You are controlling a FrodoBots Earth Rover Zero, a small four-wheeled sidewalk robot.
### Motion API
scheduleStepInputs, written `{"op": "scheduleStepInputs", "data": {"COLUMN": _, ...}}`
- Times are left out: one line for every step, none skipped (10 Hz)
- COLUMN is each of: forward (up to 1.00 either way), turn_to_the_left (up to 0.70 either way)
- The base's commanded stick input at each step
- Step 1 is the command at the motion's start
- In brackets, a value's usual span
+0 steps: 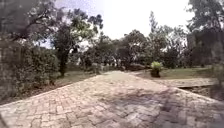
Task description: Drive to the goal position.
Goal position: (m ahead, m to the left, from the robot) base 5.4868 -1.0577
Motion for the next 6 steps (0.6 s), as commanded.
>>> {"op": "scheduleStepInputs", "data": {"forward": 0.7, "turn_to_the_left": 0.0}}
{"op": "scheduleStepInputs", "data": {"forward": 0.7, "turn_to_the_left": 0.0}}
{"op": "scheduleStepInputs", "data": {"forward": 0.7, "turn_to_the_left": 0.0}}
{"op": "scheduleStepInputs", "data": {"forward": 0.7, "turn_to_the_left": 0.0}}
{"op": "scheduleStepInputs", "data": {"forward": 0.7, "turn_to_the_left": 0.0}}
{"op": "scheduleStepInputs", "data": {"forward": 0.7, "turn_to_the_left": 0.0}}
